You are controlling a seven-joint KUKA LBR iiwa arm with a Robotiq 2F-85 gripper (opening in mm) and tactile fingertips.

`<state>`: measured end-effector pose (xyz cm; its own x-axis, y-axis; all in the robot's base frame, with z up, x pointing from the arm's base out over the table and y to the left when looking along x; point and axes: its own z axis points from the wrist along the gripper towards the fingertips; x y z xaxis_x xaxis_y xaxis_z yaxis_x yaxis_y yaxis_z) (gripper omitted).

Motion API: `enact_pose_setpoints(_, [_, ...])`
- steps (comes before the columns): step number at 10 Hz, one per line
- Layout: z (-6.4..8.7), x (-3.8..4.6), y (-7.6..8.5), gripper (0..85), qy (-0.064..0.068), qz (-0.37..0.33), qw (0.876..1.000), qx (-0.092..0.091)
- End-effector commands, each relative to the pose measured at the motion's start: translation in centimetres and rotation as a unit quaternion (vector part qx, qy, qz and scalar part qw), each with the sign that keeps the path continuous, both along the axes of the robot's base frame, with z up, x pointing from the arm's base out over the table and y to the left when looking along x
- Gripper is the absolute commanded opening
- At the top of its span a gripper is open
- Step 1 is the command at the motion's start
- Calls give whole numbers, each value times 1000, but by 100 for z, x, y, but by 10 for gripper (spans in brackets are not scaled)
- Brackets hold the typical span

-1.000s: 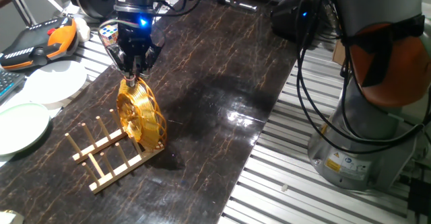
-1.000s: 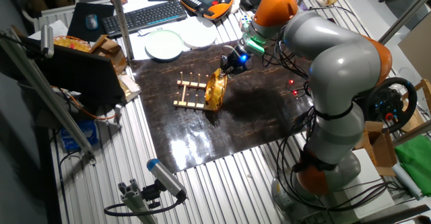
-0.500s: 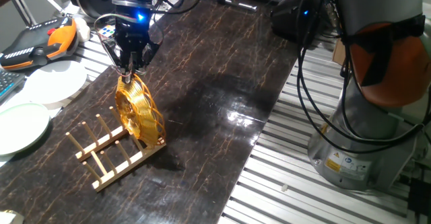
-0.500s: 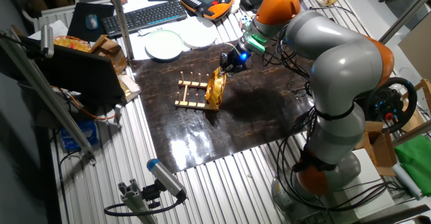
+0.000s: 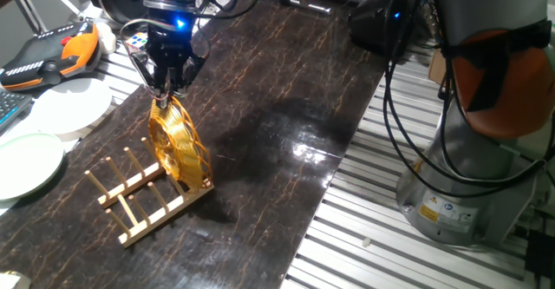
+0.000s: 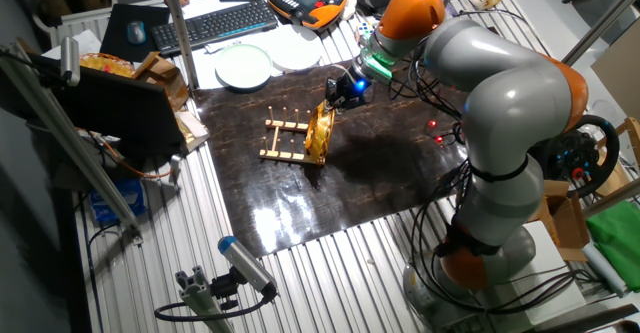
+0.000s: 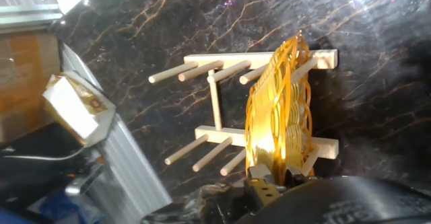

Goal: Take the dish off the dish rack

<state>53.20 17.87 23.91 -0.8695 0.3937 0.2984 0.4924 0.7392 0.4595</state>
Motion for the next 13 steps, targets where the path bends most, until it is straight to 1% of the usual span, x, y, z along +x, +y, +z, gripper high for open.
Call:
enact_pose_setpoints(1, [2, 1, -1, 7, -6, -9, 1000, 18])
enact_pose_setpoints(2, [6, 4, -5, 7, -6, -12, 1000, 26])
enact_pose_setpoints(3, [19, 5, -9, 7, -8, -12, 1000, 25])
enact_pose_setpoints(4, [33, 4, -17, 7, -8, -10, 1000, 22])
enact_pose_setpoints(5, [55, 3, -37, 7, -10, -6, 1000, 11])
enact_pose_setpoints(8, [198, -9, -111, 7, -3, -3, 1000, 10])
enact_pose_setpoints(11, [255, -21, -142, 7, -1, -4, 1000, 14])
enact_pose_setpoints(12, [303, -35, -153, 7, 1, -11, 1000, 24])
enact_pose_setpoints(13, [397, -49, -188, 7, 5, -17, 999, 34])
